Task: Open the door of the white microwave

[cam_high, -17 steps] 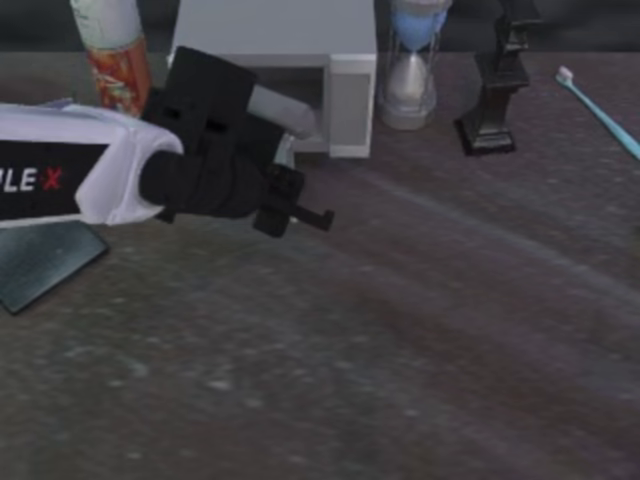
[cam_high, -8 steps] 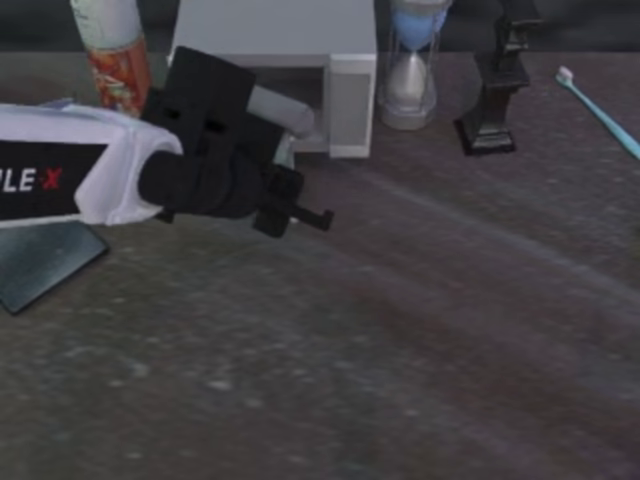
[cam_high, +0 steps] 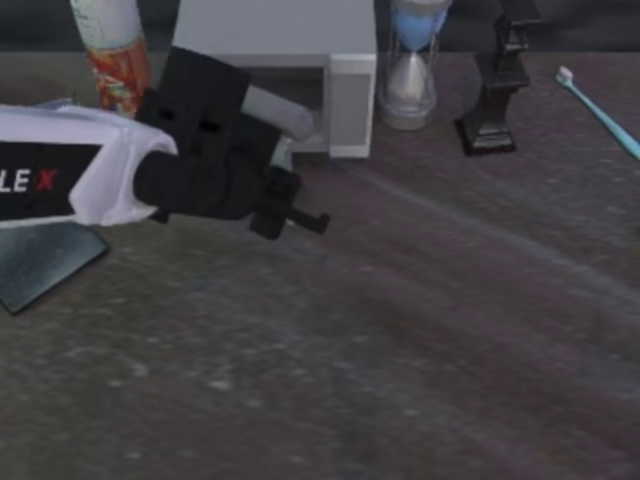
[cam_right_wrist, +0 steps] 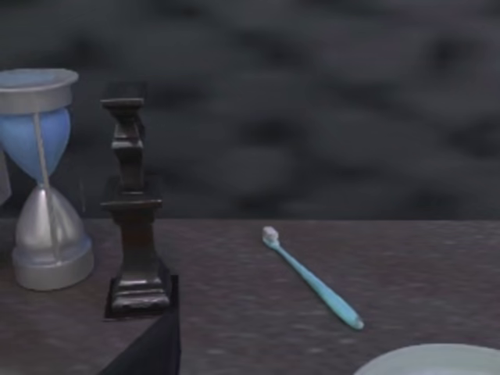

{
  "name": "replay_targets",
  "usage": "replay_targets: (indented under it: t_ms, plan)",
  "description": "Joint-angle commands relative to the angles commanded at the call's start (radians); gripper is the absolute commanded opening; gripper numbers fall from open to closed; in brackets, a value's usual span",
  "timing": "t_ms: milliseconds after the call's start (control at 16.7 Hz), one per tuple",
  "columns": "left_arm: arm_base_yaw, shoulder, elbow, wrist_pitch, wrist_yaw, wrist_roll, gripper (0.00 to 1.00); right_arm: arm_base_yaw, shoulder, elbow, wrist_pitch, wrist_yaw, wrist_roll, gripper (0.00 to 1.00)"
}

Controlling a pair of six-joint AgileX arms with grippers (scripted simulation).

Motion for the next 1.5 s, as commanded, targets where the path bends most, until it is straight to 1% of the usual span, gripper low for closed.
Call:
replay_targets:
  t_ms: [420, 1500]
  plan:
    - [0.038, -0.029, -0.03, -0.003, 0.061, 0.082, 0.0, 0.0, 0.0, 0.0, 0.0, 0.0, 0.0, 1.0]
    - [0.038, -0.029, -0.03, -0.003, 0.061, 0.082, 0.0, 0.0, 0.0, 0.0, 0.0, 0.0, 0.0, 1.0]
